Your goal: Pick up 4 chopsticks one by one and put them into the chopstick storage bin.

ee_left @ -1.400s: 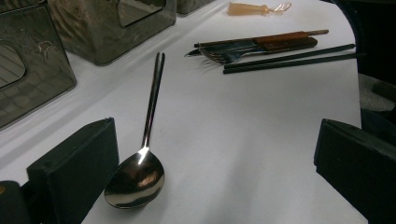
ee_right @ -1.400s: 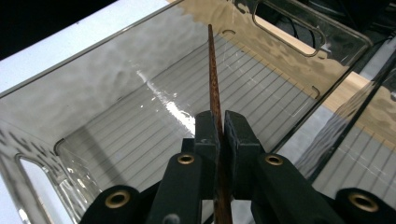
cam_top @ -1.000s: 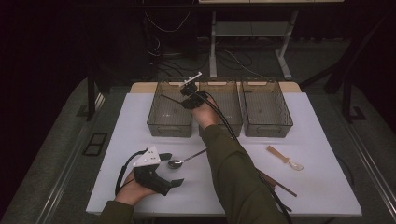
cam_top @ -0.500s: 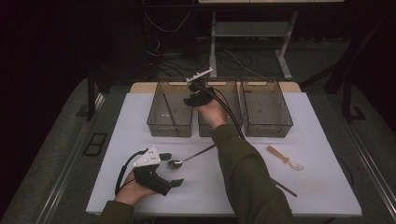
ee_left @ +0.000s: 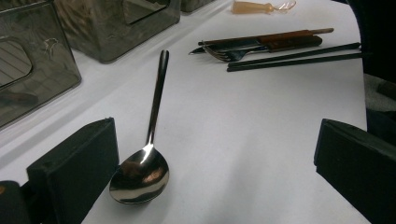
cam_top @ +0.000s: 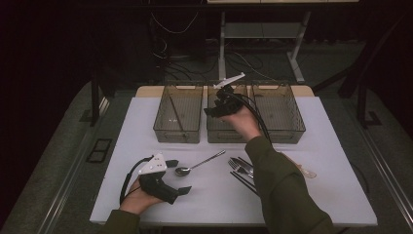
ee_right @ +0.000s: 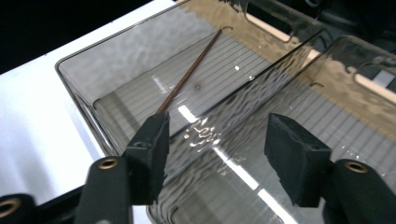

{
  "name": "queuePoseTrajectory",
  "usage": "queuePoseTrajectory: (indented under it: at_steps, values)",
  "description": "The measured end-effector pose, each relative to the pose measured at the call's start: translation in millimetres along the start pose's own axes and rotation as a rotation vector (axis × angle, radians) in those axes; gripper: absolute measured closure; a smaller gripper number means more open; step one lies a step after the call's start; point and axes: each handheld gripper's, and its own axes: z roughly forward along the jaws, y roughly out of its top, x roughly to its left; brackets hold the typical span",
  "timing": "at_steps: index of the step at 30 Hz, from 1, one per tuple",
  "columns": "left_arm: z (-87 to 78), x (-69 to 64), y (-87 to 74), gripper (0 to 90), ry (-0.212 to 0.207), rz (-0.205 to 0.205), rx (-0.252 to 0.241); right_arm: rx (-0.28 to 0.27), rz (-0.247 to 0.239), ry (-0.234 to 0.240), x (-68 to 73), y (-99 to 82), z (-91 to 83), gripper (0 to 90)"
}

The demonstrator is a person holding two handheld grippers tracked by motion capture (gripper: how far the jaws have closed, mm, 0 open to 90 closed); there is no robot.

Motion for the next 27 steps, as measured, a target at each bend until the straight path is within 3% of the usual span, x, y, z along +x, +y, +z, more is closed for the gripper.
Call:
queuePoseTrajectory:
  at_steps: [4,14,27]
  values:
    - [-0.5,0.0,-0.2,0.0,0.001,-0.003,-0.001,-0.017,-0.017,-0.003,-0.5,-9.1,-12.4,34.2]
    - [0.0,0.7,-0.8,0.0,0.004,-0.006,0.006,-0.009,-0.036,0.066,-3.6,-33.5,-34.6,26.3]
    - [0.4,0.7,-1.5,0.0,0.007,-0.01,0.007,-0.001,-0.066,0.073,-13.3,-68.8,-67.7,24.4]
